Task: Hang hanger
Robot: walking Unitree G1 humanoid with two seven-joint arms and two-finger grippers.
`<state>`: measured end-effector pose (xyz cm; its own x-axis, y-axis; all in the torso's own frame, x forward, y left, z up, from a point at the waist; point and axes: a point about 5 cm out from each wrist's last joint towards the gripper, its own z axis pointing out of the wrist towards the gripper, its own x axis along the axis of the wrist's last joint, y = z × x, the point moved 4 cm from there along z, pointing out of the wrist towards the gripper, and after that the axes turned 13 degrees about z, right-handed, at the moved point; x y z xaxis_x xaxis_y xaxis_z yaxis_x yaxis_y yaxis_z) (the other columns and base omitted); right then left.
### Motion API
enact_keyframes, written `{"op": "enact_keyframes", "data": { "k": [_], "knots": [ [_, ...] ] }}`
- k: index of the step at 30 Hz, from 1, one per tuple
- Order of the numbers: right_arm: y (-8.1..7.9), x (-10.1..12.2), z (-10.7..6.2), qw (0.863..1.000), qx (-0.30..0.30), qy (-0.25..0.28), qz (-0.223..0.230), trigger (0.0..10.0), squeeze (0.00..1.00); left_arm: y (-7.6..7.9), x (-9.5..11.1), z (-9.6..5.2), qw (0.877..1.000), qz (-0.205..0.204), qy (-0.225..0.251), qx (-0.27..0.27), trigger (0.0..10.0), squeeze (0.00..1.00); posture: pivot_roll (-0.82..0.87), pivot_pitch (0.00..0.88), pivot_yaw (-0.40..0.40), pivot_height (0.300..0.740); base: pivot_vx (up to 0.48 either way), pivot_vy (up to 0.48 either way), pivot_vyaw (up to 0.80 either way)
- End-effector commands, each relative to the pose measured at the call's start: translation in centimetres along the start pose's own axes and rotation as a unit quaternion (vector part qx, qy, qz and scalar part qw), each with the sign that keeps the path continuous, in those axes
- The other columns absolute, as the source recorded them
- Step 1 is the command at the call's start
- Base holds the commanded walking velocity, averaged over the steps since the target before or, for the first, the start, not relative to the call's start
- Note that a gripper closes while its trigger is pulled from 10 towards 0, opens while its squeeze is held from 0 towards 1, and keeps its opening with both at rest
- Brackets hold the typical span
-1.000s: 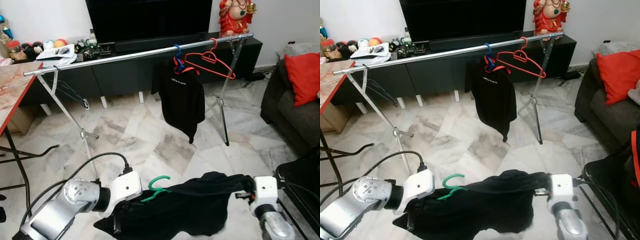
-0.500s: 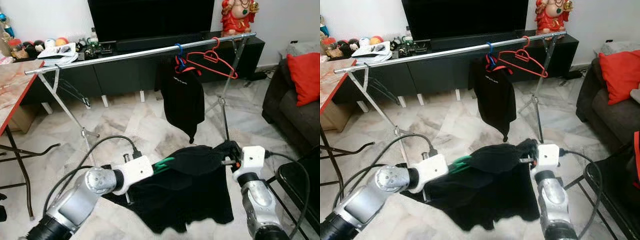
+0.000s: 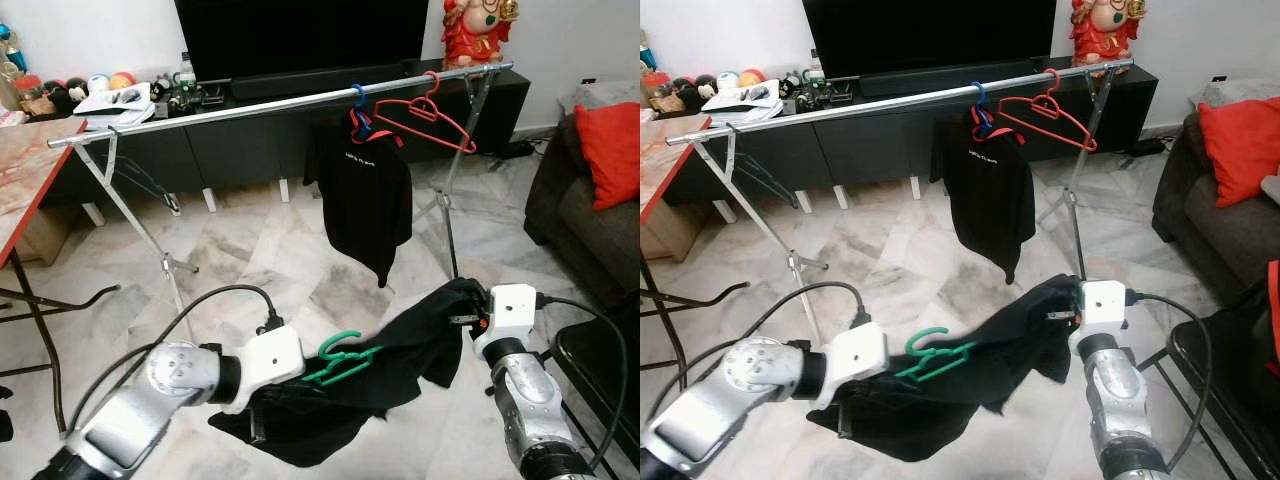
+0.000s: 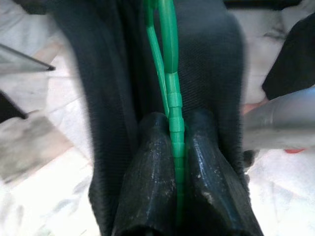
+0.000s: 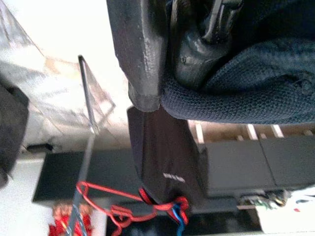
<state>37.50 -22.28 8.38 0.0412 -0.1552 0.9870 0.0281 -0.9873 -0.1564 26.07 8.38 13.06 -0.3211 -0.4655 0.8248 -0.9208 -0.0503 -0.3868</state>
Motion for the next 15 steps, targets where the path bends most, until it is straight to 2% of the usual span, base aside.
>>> {"op": "enact_keyframes", "data": {
  "k": [1, 3, 8, 11, 15],
  "knots": [
    [1.5, -0.5, -0.3, 0.999, -0.034, -0.019, 0.001, 0.0, 0.0, -0.3, 2.2, -1.2, 0.998, -0.008, 0.067, 0.004, 10.0, 0.0, 0.03, 0.059, 0.038, 0.74, 0.0, 0.0, 0.0],
    [2.0, -0.8, -0.5, 0.999, -0.043, -0.027, 0.001, 0.0, 0.0, -0.9, 2.5, -1.7, 0.996, -0.017, 0.085, 0.024, 10.0, 0.0, 0.03, 0.06, 0.038, 0.74, 0.0, 0.0, 0.0],
    [2.2, -1.1, -0.7, 0.998, -0.048, -0.033, 0.001, 0.0, 0.0, -1.3, 2.7, -2.0, 0.995, -0.023, 0.096, 0.034, 10.0, 0.0, 0.03, 0.061, 0.038, 0.74, 0.0, 0.0, 0.0],
    [2.3, -2.2, -1.1, 0.997, -0.056, -0.052, 0.007, 0.0, 0.0, -0.6, 4.6, -3.4, 0.986, -0.041, 0.16, 0.006, 10.0, 0.0, 0.03, 0.063, 0.039, 0.74, 0.0, 0.0, 0.0],
    [2.4, -2.9, -1.4, 0.996, -0.061, -0.065, 0.01, 0.0, 0.0, -0.4, 5.2, -4.4, 0.981, -0.05, 0.19, -0.005, 10.0, 0.0, 0.03, 0.063, 0.039, 0.74, 0.0, 0.0, 0.0]
  ]
}}
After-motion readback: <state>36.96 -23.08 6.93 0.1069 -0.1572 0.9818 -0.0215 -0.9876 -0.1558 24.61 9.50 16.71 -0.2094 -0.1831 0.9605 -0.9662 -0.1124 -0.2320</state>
